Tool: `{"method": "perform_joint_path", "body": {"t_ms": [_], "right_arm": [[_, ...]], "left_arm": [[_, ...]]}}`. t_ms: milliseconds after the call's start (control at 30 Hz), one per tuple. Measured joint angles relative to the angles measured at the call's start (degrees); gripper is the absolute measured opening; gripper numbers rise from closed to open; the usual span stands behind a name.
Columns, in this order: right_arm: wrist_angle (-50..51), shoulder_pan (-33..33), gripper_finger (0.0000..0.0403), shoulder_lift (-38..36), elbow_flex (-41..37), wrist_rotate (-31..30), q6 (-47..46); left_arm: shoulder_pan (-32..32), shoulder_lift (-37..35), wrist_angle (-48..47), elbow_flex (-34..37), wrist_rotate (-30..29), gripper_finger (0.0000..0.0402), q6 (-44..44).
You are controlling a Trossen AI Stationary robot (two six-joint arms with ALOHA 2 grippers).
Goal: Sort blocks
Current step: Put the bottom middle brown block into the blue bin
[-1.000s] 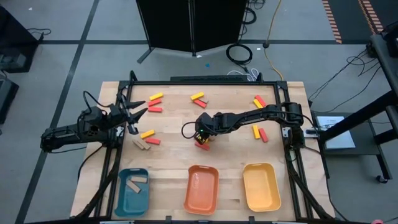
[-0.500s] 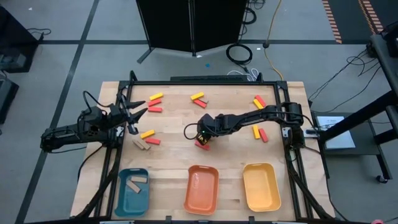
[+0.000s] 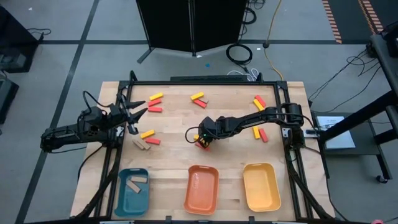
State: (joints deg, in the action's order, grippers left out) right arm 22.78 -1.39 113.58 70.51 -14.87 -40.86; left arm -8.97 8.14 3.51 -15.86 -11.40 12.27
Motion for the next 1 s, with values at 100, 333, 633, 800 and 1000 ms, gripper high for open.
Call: {"method": "perform_joint_path", "body": {"t_ms": [100, 333, 633, 800, 1000], "right_arm": [[0.3, 0.3, 0.0124, 0.0, 0.0, 0.0, 0.0], [-0.4, 0.5, 0.0068, 0.0, 0.0, -0.7, -0.5], [-3.1, 0.3, 0.0075, -1.6, 2.5, -5.2, 3.7], [-12.9, 0.7, 0.0078, -2.7, 4.2, -5.8, 11.8], [-40.5, 2.8, 0.0076, -1.2, 4.3, 11.8, 24.6]], "left_arm": [[0.0, 0.0, 0.0, 0.0, 0.0, 0.0141, 0.0], [0.0, 0.0, 0.5, 0.0, 0.0, 0.0141, -1.4], [0.0, 0.0, 0.5, 0.0, 0.0, 0.0141, -1.5], [0.0, 0.0, 0.3, 0.0, 0.0, 0.0141, -1.5], [0.0, 0.0, 0.4, 0.0, 0.0, 0.0141, -1.4]]}}
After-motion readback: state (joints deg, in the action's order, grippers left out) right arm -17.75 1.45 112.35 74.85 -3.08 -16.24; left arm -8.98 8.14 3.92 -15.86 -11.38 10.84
